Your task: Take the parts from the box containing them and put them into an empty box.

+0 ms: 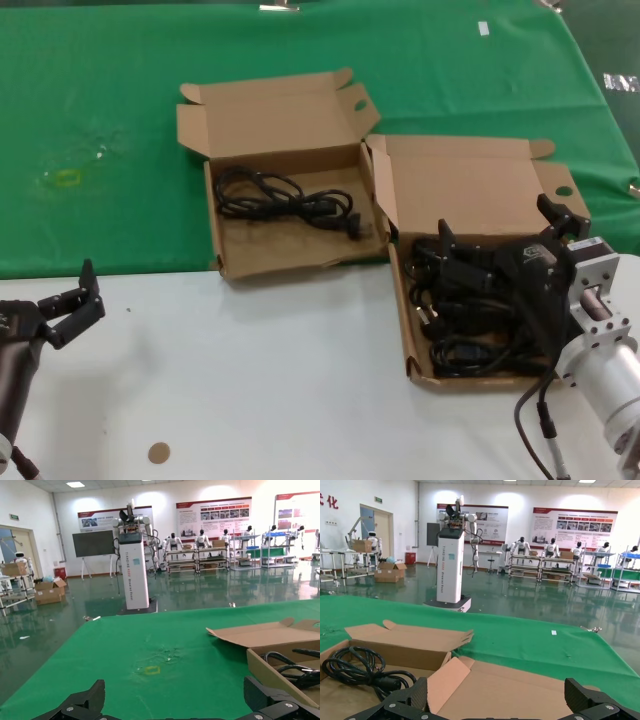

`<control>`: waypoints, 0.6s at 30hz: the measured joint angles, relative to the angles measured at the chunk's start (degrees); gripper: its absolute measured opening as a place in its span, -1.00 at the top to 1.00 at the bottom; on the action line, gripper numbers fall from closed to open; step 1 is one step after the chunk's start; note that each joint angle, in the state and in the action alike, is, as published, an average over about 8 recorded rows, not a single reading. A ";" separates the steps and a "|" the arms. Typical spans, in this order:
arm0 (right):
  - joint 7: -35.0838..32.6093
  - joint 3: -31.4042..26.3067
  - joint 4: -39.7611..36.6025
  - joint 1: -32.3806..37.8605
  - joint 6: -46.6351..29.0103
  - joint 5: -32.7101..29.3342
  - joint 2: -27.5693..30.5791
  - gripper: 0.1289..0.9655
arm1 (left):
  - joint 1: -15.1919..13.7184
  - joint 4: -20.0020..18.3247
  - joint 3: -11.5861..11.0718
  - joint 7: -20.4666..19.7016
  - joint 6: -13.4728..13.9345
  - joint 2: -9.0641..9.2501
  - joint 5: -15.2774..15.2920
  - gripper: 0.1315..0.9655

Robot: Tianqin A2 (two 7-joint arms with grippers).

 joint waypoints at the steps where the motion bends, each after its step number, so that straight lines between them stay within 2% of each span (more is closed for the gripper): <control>1: 0.00 0.00 0.00 0.00 0.00 0.00 0.00 -1.00 | 0.00 0.00 0.00 0.00 0.00 0.00 0.00 -1.00; 18: 0.00 0.00 0.00 0.00 0.00 0.00 0.00 -1.00 | 0.00 0.00 0.00 0.00 0.00 0.00 0.00 -1.00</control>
